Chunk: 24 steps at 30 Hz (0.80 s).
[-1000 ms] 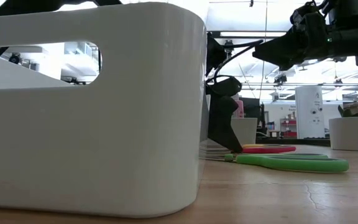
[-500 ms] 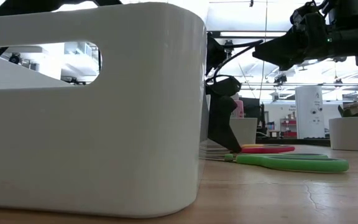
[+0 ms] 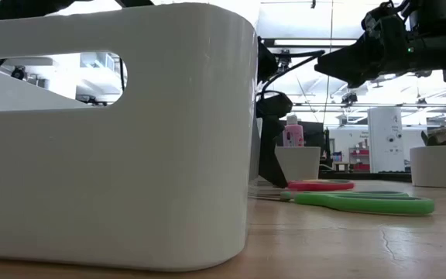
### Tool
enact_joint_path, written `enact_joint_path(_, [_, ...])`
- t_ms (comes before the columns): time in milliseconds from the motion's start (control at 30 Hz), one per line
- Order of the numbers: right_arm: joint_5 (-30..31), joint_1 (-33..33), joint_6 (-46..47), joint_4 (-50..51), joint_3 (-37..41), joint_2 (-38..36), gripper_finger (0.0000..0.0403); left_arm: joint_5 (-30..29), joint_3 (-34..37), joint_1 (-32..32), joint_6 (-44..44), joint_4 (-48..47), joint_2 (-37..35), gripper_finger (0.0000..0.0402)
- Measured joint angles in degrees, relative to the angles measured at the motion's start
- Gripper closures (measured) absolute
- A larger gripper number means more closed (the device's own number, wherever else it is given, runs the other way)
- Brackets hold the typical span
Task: Pick & Place Paint Supplies
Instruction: Put the red scissor into the transparent bin
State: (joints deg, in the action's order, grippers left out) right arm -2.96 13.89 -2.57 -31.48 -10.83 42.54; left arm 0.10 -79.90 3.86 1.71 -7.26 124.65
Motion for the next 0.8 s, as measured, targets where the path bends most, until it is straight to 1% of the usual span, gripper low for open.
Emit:
enact_joint_path(300, [0.00,0.00,0.00,-0.04,0.00,0.02,0.0209,-0.50,-0.09,0.00,-0.06,-0.89,-1.48,0.0338])
enact_joint_path(533, [0.00,0.00,0.00,-0.04,0.01,0.00,0.0209,-0.93,-0.20,0.00,-0.77,-2.97,-4.54,0.0338])
enact_joint_path(800, [0.00,0.00,0.00,-0.07,0.00,0.00,0.0209,-6.75,-0.24,-0.13,-8.61,-8.99,-10.17,0.0338])
